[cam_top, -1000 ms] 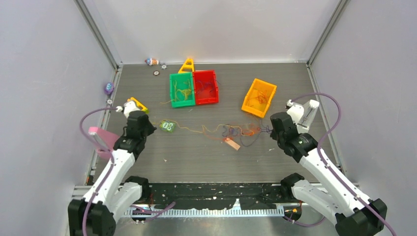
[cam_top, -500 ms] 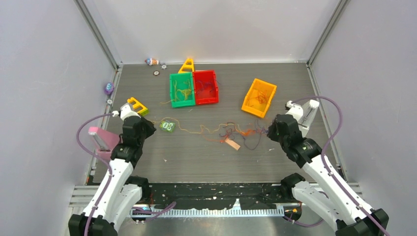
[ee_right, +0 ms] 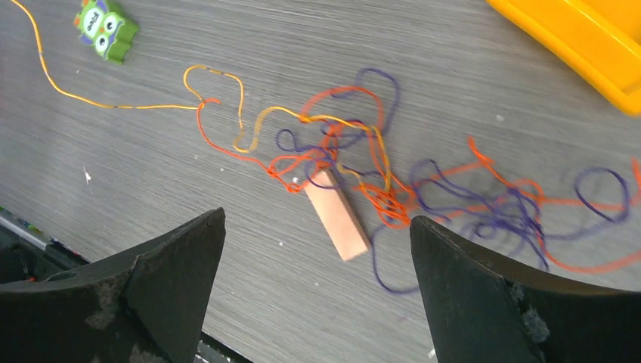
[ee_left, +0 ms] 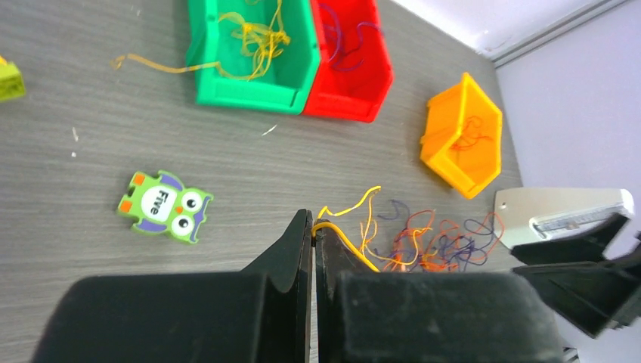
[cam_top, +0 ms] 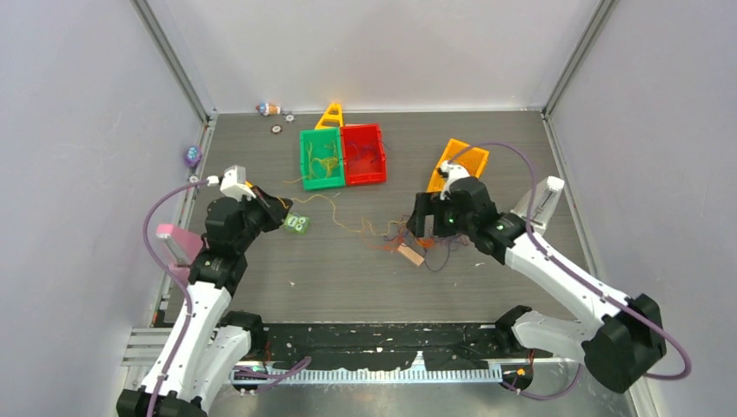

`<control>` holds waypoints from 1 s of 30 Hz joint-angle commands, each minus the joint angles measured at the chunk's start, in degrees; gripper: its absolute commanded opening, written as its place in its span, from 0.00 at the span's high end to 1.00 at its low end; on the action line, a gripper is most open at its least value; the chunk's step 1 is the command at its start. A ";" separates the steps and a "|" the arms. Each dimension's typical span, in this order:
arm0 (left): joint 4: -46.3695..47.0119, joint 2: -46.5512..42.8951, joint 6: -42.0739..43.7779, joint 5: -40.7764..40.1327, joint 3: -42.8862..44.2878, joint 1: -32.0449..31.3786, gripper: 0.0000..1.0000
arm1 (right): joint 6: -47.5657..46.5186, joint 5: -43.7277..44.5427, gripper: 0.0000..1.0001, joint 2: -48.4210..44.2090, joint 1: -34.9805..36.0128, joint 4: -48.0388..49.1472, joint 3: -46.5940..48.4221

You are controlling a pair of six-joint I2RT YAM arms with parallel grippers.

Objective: Untangle the cables

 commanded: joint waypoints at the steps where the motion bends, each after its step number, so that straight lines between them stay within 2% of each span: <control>1: -2.21 -2.61 2.54 1.72 5.25 0.03 1.00 | -2.78 4.41 0.04 6.41 6.11 4.95 5.53; 7: -5.04 -3.30 3.76 1.95 7.70 0.05 1.00 | -2.16 5.39 0.09 18.07 7.69 8.15 9.75; 12: -6.94 -4.25 4.57 0.19 9.15 0.06 1.00 | -1.09 8.12 0.11 23.47 9.43 7.12 13.34; 30: -10.05 -3.59 7.05 -4.49 11.79 0.08 1.00 | -0.87 12.31 0.10 20.57 9.73 10.64 2.28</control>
